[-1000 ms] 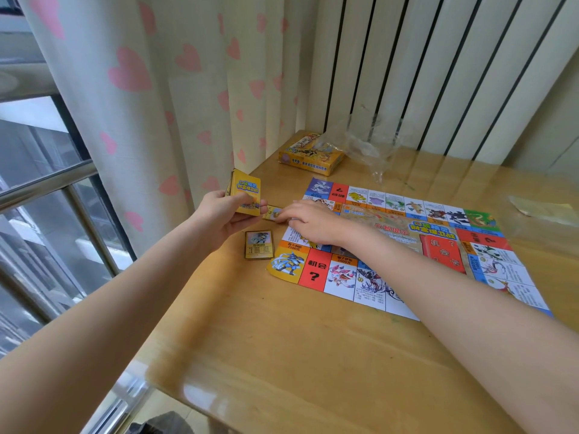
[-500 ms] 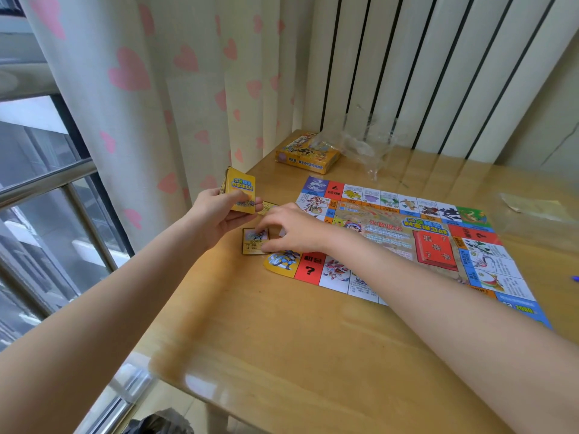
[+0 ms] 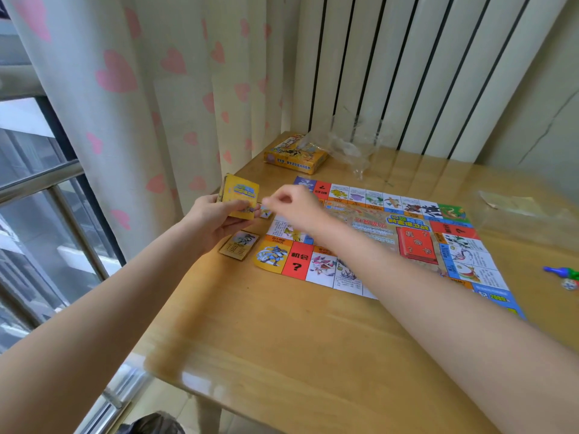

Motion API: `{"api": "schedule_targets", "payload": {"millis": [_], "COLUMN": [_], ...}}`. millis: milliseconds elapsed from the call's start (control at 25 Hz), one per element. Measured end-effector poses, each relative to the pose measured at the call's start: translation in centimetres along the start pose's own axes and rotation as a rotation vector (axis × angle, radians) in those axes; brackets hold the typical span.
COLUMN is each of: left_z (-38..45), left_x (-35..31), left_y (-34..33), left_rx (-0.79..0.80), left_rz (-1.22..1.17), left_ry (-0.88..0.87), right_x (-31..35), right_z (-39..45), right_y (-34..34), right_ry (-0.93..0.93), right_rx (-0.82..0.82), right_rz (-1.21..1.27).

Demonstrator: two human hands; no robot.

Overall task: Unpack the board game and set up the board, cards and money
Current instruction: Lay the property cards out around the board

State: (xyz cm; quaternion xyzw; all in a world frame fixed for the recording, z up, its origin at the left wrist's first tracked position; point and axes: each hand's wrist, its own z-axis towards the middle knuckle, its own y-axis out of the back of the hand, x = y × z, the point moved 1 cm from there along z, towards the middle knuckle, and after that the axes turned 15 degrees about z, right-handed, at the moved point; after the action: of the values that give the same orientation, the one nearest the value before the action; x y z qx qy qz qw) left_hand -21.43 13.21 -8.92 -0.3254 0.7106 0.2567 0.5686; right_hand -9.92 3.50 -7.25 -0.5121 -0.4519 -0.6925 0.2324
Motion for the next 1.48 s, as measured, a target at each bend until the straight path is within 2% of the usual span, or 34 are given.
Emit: {"api": "schedule_targets", "payload": {"millis": [120, 200, 280, 400, 440, 480, 560, 640, 720, 880, 960, 1120, 1240, 1440, 1480], "left_z": [-0.7, -1.1, -1.2, -1.3, -1.4, -1.5, -1.7, -1.9, -1.9, -2.0, -2.3, -2.6, -2.7, -2.7, -2.7], "left_x": [-0.7, -1.2, -1.6, -1.8, -1.8, -1.9, -2.2, -2.3, -2.1, -2.0, -2.1, -2.4, -2.8, -2.9, -2.8], "left_y": [-1.7, -2.8, -3.8, -4.9, -5.4, -5.8, -6.8, -7.3, -7.3, -7.3, -7.7, -8.3, -8.5, -9.2, -9.3], "left_rx": [0.165, 0.251, 0.262, 0.238, 0.246, 0.261, 0.288, 0.276, 0.252, 0.261, 0.273, 0.294, 0.286, 0.286, 0.29], "left_rz": [0.11, 0.117, 0.004, -0.082, -0.084, -0.101, -0.146, -0.107, -0.041, 0.025, 0.062, 0.123, 0.151, 0.104, 0.136], "left_ry": [-0.025, -0.016, 0.032, 0.114, 0.132, 0.136, 0.117, 0.083, 0.058, 0.038, 0.026, 0.013, -0.021, -0.031, -0.035], "right_x": [0.6, 0.5, 0.3, 0.4, 0.4, 0.5, -0.2, -1.6, -2.2, -1.3, -0.9, -0.6, 0.0, 0.0, -0.2], "right_z": [-0.1, -0.7, -1.2, -1.5, -1.8, -2.1, -3.0, -3.5, -3.6, -4.2, -4.2, -4.2, -4.4, -4.6, -4.8], "right_y": [2.7, 3.8, 5.0, 7.4, 7.9, 8.1, 8.0, 8.6, 9.6, 11.4, 11.6, 10.6, 10.4, 11.7, 11.8], "right_ry": [-0.171, -0.181, -0.132, 0.136, 0.283, 0.442, 0.752, 0.862, 0.746, 0.411, 0.271, 0.005, -0.038, -0.068, -0.082], "right_rx": [-0.039, -0.016, -0.124, -0.453, -0.486, -0.444, -0.247, -0.095, -0.022, -0.183, -0.205, -0.05, 0.001, -0.15, -0.129], "right_rz": [0.19, 0.19, 0.165, 0.026, -0.099, -0.27, -0.6, -0.752, -0.74, -0.346, -0.171, 0.171, 0.127, 0.181, 0.169]}}
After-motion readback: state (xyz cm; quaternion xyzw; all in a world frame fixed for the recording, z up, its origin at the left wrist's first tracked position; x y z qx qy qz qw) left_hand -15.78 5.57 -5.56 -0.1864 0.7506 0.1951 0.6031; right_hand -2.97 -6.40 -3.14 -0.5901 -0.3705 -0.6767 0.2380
